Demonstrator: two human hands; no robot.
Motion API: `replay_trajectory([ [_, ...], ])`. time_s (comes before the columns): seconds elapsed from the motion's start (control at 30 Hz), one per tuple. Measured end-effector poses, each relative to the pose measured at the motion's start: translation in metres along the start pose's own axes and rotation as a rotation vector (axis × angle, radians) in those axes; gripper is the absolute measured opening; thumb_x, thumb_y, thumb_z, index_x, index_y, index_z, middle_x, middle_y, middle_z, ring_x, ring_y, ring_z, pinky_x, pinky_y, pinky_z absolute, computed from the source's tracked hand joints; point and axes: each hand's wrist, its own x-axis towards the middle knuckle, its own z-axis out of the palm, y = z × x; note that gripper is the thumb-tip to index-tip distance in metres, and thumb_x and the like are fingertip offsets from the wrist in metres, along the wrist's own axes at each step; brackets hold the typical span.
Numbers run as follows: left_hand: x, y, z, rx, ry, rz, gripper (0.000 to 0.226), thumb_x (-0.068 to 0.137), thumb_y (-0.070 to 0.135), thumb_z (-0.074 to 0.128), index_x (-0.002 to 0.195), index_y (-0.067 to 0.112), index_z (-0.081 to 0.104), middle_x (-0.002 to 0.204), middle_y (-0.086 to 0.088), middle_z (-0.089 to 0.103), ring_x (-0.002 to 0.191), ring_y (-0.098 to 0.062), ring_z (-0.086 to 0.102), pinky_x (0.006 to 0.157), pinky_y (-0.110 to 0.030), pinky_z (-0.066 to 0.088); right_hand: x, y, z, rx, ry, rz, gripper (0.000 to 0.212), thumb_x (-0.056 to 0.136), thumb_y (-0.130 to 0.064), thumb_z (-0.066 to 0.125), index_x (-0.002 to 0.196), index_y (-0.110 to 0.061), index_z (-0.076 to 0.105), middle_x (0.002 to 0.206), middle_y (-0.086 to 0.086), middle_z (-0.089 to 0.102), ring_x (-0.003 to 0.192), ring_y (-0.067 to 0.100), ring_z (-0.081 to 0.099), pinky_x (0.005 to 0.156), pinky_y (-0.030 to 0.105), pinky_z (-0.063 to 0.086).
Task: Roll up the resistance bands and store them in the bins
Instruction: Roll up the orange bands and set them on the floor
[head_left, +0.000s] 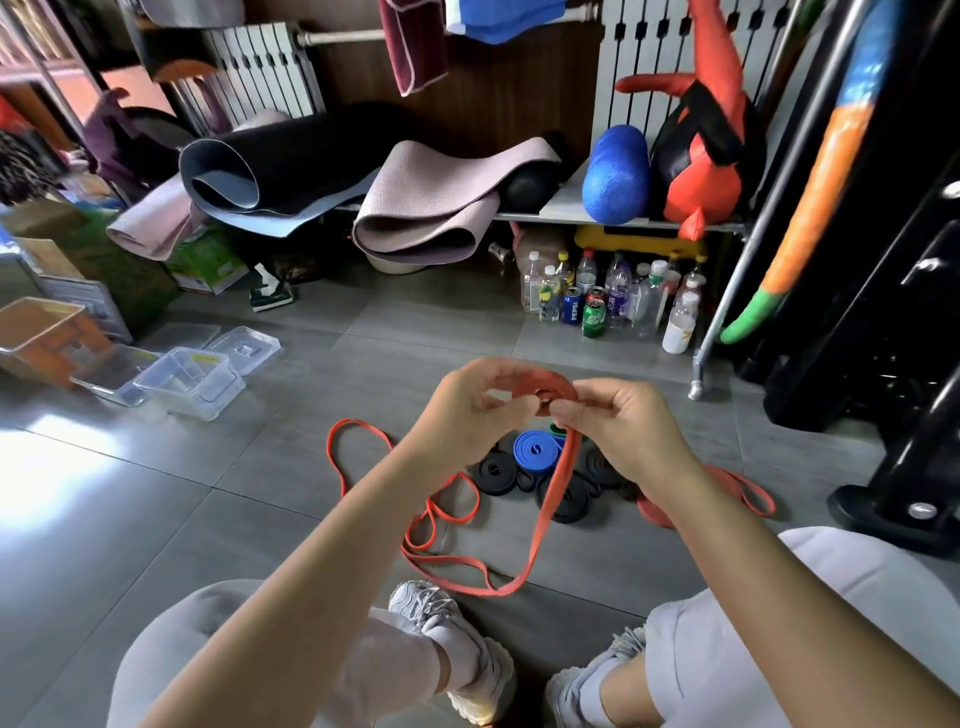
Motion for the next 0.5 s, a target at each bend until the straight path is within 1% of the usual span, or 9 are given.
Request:
replay_trajectory([
  [0.03,0.003,0.004,-0.005,0.148,-0.040,0.055,0.022,0.085,0.011,0.066,0.106,0.017,0.064,0.091,0.008,0.065,0.061,0.002,0.060,0.061,-0.016,0.051,0.001,-0.001,-0.002,-0.057,-0.024,-0.007,0.013,0.078,-0.006,0.070,0.085,-0.018,0.072,0.066,-0.009,0.070,0.064,0.008,0.066,0.063,0.020,0.053],
  [0.1,0.008,0.014,-0.013,0.328,-0.124,0.102,0.016,0.083,0.016,0.069,0.099,0.018,0.069,0.088,0.005,0.067,0.061,0.000,0.059,0.068,-0.022,0.051,0.002,-0.004,-0.002,-0.123,-0.067,0.004,0.014,0.078,-0.006,0.072,0.088,-0.016,0.073,0.079,0.009,0.073,0.076,0.030,0.068,0.076,0.039,0.054],
  [0.13,0.010,0.019,-0.016,0.384,-0.155,0.101,0.011,0.084,0.016,0.068,0.095,0.018,0.069,0.086,0.002,0.068,0.061,-0.004,0.060,0.068,-0.025,0.050,0.002,-0.006,-0.001,-0.145,-0.085,0.016,0.015,0.078,-0.007,0.072,0.084,-0.020,0.073,0.083,0.016,0.072,0.083,0.037,0.066,0.080,0.046,0.053],
  [0.17,0.012,0.021,-0.019,0.434,-0.180,0.099,0.009,0.085,0.016,0.067,0.093,0.018,0.068,0.083,0.002,0.068,0.060,-0.007,0.061,0.066,-0.026,0.050,0.003,-0.008,-0.001,-0.169,-0.099,0.019,0.017,0.078,-0.008,0.073,0.081,-0.025,0.072,0.084,0.017,0.072,0.085,0.038,0.066,0.081,0.049,0.053],
  [0.2,0.013,0.022,-0.020,0.492,-0.189,0.107,0.008,0.085,0.017,0.066,0.093,0.019,0.067,0.078,0.006,0.066,0.059,-0.005,0.060,0.062,-0.022,0.048,0.003,-0.010,-0.002,-0.194,-0.110,0.013,0.019,0.078,-0.010,0.074,0.078,-0.029,0.071,0.081,0.013,0.072,0.081,0.034,0.067,0.080,0.047,0.053],
  [0.27,0.013,0.023,-0.022,0.584,-0.141,0.133,0.009,0.085,0.017,0.065,0.093,0.021,0.066,0.066,0.017,0.057,0.057,0.001,0.054,0.054,-0.009,0.037,0.005,-0.012,-0.006,-0.209,-0.105,-0.009,0.019,0.076,-0.012,0.075,0.077,-0.031,0.070,0.072,-0.002,0.072,0.068,0.013,0.066,0.073,0.036,0.055],
  [0.3,0.013,0.022,-0.021,0.572,-0.111,0.128,0.009,0.086,0.017,0.065,0.093,0.021,0.066,0.064,0.020,0.055,0.057,0.001,0.053,0.051,-0.008,0.036,0.006,-0.013,-0.008,-0.189,-0.095,-0.018,0.019,0.076,-0.012,0.075,0.078,-0.030,0.071,0.067,-0.008,0.071,0.063,0.005,0.063,0.068,0.029,0.055],
  [0.37,0.011,0.018,-0.018,0.428,-0.059,0.085,0.008,0.086,0.013,0.064,0.092,0.019,0.064,0.067,0.018,0.057,0.055,0.001,0.055,0.046,-0.007,0.035,0.007,-0.015,-0.008,-0.140,-0.073,-0.039,0.020,0.075,-0.010,0.075,0.080,-0.029,0.071,0.064,-0.014,0.070,0.058,-0.001,0.061,0.064,0.024,0.054],
  [0.5,0.005,0.014,-0.007,0.019,0.042,-0.008,0.009,0.090,0.003,0.058,0.097,0.006,0.063,0.077,-0.003,0.064,0.052,0.000,0.058,0.047,-0.011,0.040,0.006,-0.011,-0.001,-0.029,0.007,-0.075,0.018,0.076,-0.010,0.073,0.086,-0.024,0.072,0.068,-0.015,0.071,0.065,0.000,0.066,0.063,0.016,0.053],
])
